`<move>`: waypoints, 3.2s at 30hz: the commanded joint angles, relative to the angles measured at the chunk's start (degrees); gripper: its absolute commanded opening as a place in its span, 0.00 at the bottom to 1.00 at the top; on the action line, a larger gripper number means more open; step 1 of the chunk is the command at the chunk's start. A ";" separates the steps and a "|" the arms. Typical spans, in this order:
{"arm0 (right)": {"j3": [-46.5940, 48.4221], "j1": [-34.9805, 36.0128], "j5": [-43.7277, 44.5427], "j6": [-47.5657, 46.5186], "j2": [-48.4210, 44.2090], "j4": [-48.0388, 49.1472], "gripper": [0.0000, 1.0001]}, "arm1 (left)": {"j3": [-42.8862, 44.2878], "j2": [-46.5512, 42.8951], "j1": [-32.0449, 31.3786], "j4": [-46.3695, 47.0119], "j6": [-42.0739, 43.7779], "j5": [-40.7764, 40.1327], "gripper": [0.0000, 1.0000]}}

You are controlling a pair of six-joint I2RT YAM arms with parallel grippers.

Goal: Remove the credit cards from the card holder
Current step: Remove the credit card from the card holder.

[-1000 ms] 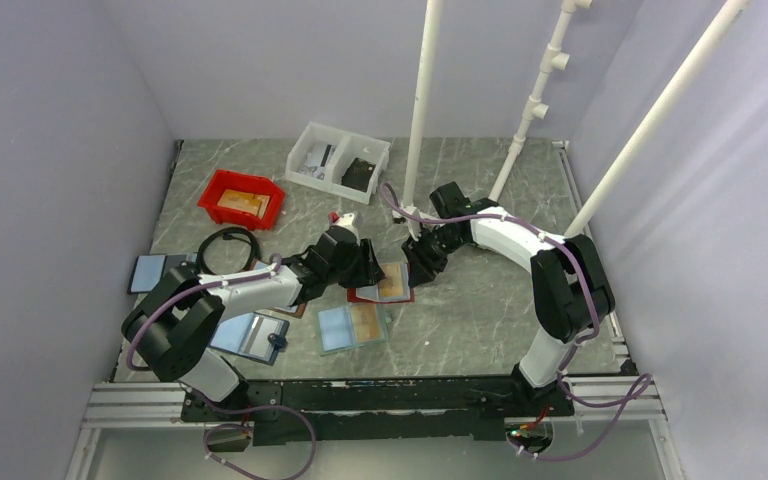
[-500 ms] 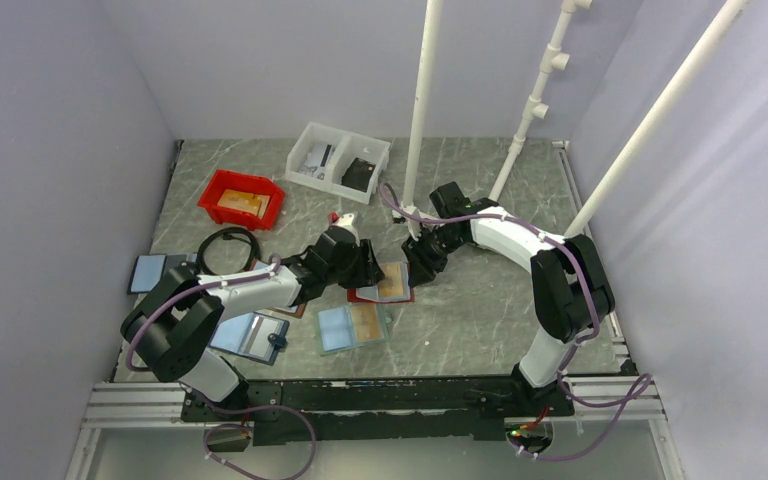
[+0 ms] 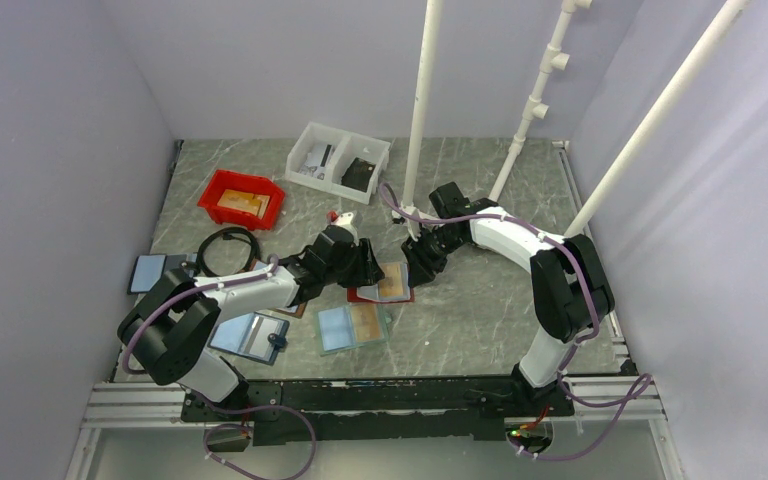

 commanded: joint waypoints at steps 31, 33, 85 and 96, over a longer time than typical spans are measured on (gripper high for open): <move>2.25 0.46 0.09 0.41 -0.09 1.31 0.41 | 0.98 -16.83 0.44 -7.82 5.08 -0.17 0.65; 2.33 0.49 0.09 0.35 -0.08 1.26 0.41 | 0.94 -18.86 0.50 -8.76 5.28 -0.39 0.74; 2.25 0.67 3.44 2.20 0.04 2.92 0.40 | 4.45 -0.15 0.46 2.31 1.36 9.76 0.59; 1.59 0.42 5.62 8.31 1.36 7.16 0.34 | 7.79 -8.98 -6.24 -4.12 5.14 3.56 0.54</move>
